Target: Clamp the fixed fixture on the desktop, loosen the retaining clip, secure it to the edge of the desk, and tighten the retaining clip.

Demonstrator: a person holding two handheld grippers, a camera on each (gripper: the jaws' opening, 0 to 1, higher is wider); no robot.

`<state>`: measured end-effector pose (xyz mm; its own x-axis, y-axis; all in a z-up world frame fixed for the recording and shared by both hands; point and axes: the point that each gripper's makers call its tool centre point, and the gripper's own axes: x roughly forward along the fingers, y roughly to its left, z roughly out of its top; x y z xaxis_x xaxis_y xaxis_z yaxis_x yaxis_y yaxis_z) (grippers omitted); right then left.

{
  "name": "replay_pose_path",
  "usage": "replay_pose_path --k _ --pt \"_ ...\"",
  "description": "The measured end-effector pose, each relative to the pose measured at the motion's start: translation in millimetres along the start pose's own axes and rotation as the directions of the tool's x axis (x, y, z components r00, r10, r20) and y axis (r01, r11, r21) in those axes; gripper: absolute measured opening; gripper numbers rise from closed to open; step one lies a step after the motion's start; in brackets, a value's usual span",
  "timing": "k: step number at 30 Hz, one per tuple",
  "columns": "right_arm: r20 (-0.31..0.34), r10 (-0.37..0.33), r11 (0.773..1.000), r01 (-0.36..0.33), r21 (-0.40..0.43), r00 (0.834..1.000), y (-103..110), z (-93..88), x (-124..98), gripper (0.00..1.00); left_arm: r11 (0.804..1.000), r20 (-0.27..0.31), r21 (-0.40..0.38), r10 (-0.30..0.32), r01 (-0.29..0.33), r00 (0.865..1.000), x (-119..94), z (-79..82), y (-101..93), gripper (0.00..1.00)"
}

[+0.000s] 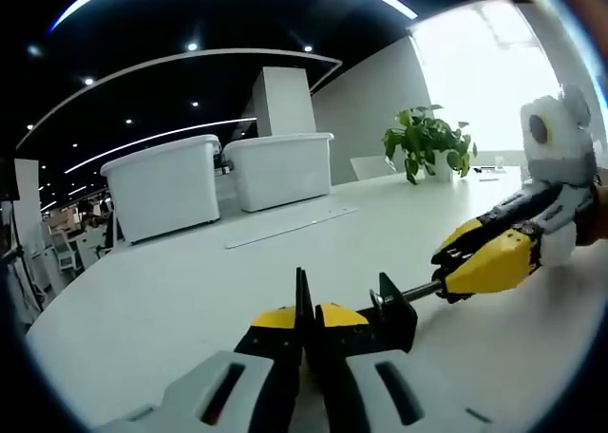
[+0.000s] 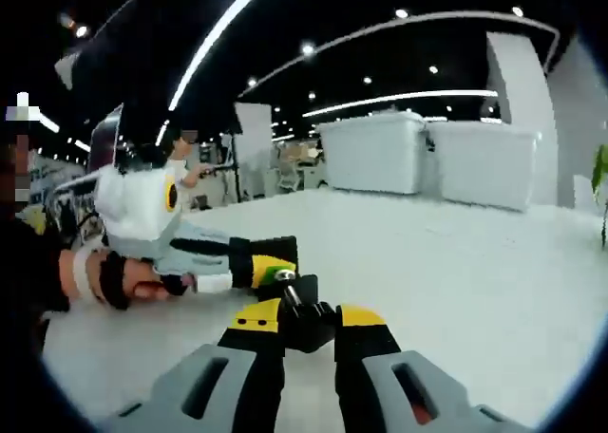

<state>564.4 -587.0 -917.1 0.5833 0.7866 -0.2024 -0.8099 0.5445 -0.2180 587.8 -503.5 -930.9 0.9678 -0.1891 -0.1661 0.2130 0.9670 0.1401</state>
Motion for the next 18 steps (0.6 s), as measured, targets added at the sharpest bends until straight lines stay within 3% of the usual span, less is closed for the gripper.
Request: replay_pose_path --k 2,3,5,9,11,15,18 --pt "0.001 -0.022 0.995 0.022 -0.099 1.0 2 0.7 0 0.17 1.0 0.002 0.0 -0.001 0.001 1.0 0 0.2 -0.3 0.06" --pt "0.009 -0.036 0.979 0.037 -0.199 0.999 3 1.9 1 0.17 1.0 0.001 0.002 0.001 -0.001 1.0 0 -0.1 -0.4 0.06" --pt "0.025 -0.058 0.944 0.062 -0.323 0.998 6 3.0 0 0.17 1.0 -0.001 0.001 0.002 -0.002 1.0 0 -0.5 -0.5 0.06" --pt "0.064 -0.087 0.886 0.107 -0.451 0.994 10 2.8 -2 0.17 1.0 -0.002 0.005 0.003 -0.003 1.0 -1 -0.8 -0.8 0.06" --pt "0.077 -0.097 0.846 0.123 -0.519 0.992 11 2.4 -1 0.17 1.0 -0.002 0.007 0.004 -0.004 1.0 -1 -0.9 -0.8 0.06" --pt "0.098 -0.103 0.74 0.142 -0.658 0.99 13 0.8 1 0.17 1.0 -0.002 0.006 0.006 -0.006 1.0 -1 -1.3 -0.4 0.06" --pt "0.097 -0.103 0.747 0.141 -0.65 0.99 12 0.3 1 0.17 1.0 -0.003 0.006 0.008 -0.008 1.0 -1 -1.3 0.0 0.06"
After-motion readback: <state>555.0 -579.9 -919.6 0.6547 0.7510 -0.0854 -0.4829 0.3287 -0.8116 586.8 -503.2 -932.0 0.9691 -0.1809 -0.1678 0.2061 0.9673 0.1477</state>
